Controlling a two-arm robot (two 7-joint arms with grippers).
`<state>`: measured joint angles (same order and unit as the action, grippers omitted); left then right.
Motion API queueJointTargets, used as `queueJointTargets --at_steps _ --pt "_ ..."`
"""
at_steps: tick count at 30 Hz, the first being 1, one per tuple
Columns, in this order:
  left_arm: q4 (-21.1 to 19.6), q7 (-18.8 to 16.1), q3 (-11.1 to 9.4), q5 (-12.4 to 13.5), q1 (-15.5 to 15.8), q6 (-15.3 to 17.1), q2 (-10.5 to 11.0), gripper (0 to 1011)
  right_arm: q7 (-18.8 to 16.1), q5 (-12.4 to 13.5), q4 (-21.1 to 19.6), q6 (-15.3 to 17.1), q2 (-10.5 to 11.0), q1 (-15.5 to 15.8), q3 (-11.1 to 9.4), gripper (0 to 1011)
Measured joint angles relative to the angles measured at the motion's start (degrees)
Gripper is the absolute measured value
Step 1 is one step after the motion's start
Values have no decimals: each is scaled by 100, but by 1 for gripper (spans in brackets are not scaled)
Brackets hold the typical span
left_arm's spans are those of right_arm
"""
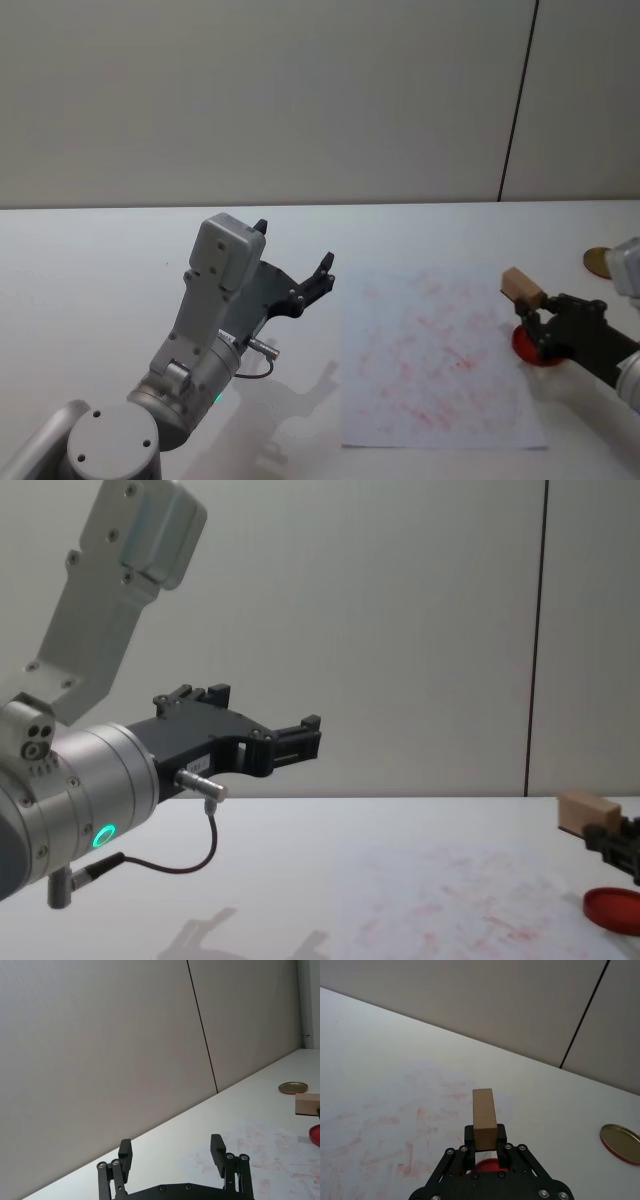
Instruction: Use the one hand to pick up the stamp and affix it onto the A4 paper.
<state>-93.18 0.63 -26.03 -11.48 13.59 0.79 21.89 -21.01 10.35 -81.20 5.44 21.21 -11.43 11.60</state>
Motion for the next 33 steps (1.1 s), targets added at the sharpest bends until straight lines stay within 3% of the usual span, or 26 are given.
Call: queueJointTargets --at_steps 20,33 --pt "0 0 0 0 0 0 0 993 -34 -146 533 155 48 -112 -38 216" --pt "0 0 0 0 0 0 0 993 -113 -166 578 206 43 -69 6 217"
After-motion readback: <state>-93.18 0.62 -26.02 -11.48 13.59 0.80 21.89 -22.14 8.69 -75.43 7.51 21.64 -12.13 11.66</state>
